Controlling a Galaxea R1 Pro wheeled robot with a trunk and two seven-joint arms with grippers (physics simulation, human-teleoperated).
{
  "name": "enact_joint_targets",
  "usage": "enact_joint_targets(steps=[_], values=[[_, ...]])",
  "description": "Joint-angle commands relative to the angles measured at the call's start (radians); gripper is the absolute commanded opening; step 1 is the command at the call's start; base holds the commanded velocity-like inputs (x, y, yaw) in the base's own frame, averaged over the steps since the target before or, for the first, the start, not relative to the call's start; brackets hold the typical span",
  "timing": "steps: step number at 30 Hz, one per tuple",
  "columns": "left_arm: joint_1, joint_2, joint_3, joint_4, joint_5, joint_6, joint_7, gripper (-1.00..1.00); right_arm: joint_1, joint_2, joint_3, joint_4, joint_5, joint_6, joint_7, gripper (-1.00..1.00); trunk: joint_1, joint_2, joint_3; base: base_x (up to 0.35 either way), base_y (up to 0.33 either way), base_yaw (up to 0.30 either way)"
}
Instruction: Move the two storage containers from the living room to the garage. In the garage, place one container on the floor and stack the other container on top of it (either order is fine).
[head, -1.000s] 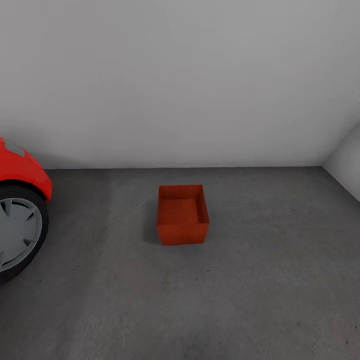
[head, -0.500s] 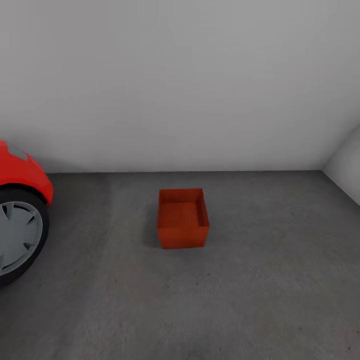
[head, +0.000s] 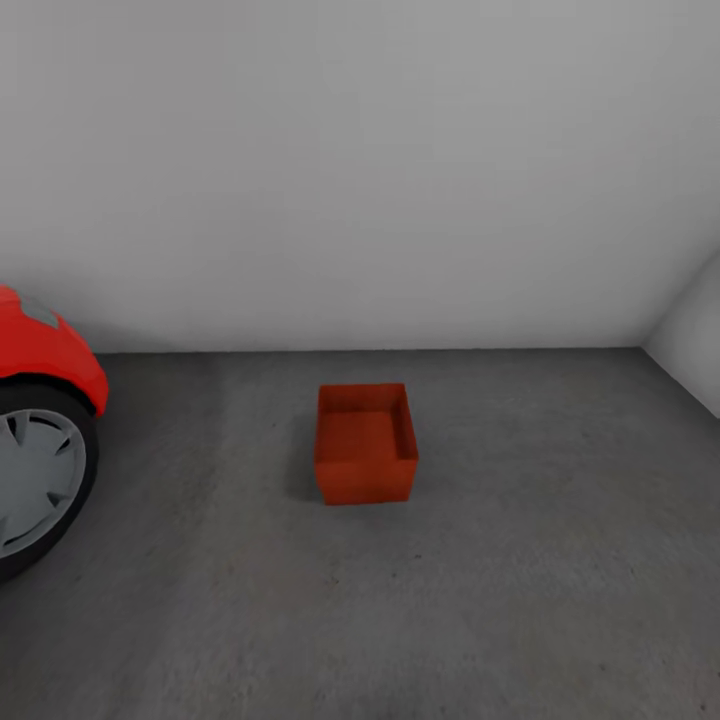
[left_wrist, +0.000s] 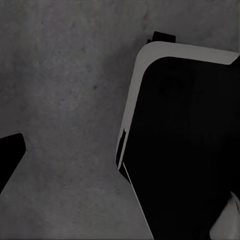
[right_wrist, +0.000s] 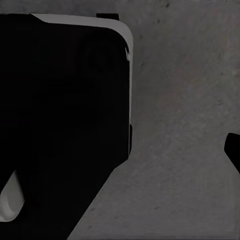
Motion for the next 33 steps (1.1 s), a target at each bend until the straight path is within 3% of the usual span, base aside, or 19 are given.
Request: enact_joint_targets(steps=[1,33], values=[[0.000,0.000,-0.009,0.000,0.008,-0.002,0.002,1.00,-0.001,0.001,0.008,0.003,-0.008,-0.006,0.000,1.00,0.000,-0.001,0.000,0.000,0.000,0.000],[0.000,0.000,-0.009,0.001,0.007,-0.002,0.002,1.00,0.000,0.004,0.010,0.003,0.000,-0.009,0.004,1.00,0.000,-0.001,0.052,0.000,0.000,0.000]])
